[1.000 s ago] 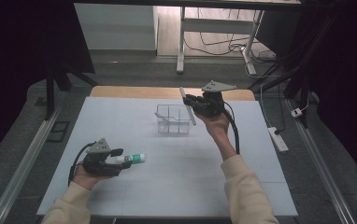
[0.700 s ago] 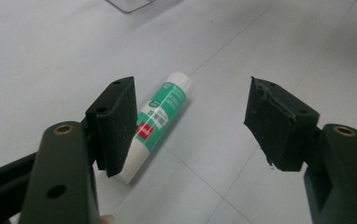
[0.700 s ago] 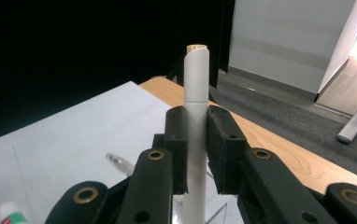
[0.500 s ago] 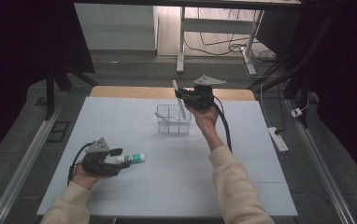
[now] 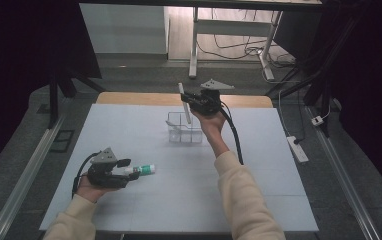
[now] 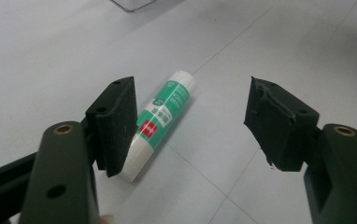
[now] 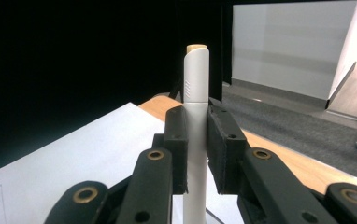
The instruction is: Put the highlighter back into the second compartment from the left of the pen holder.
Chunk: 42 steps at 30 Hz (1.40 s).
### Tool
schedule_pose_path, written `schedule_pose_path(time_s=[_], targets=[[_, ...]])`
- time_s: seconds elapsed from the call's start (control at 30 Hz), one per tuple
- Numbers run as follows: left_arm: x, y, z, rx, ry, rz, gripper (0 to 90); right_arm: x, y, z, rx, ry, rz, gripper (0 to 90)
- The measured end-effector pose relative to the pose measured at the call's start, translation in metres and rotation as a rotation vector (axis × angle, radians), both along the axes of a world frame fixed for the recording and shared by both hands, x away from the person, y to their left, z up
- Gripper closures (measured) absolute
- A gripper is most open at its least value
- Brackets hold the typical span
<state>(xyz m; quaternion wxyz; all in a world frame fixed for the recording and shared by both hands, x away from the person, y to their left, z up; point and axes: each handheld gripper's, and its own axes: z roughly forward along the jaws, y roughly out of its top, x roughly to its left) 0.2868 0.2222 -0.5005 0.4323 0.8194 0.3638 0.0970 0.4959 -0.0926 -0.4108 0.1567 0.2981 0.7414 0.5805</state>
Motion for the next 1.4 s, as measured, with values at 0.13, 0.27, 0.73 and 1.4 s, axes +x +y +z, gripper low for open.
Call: schedule_pose_path(time_s=[0.13,0.27,0.73,1.4], targets=[[0.0,0.0,0.0,0.001,0.0,0.001,34.5,0.0,0.0,-0.006,-0.05,0.025,-0.008,65.0],[0.0,-0.001,0.0,0.003,0.001,-0.001,34.5,-0.003,-0.008,-0.008,-0.069,0.038,-0.015,58.2],[0.0,-0.001,0.0,0.007,0.001,0.006,34.5,-0.03,-0.052,-0.016,-0.151,0.042,0.019,55.1],[0.002,0.003,-0.001,0.003,0.005,0.022,34.5,-0.111,-0.131,-0.055,-0.273,0.108,0.051,50.6]])
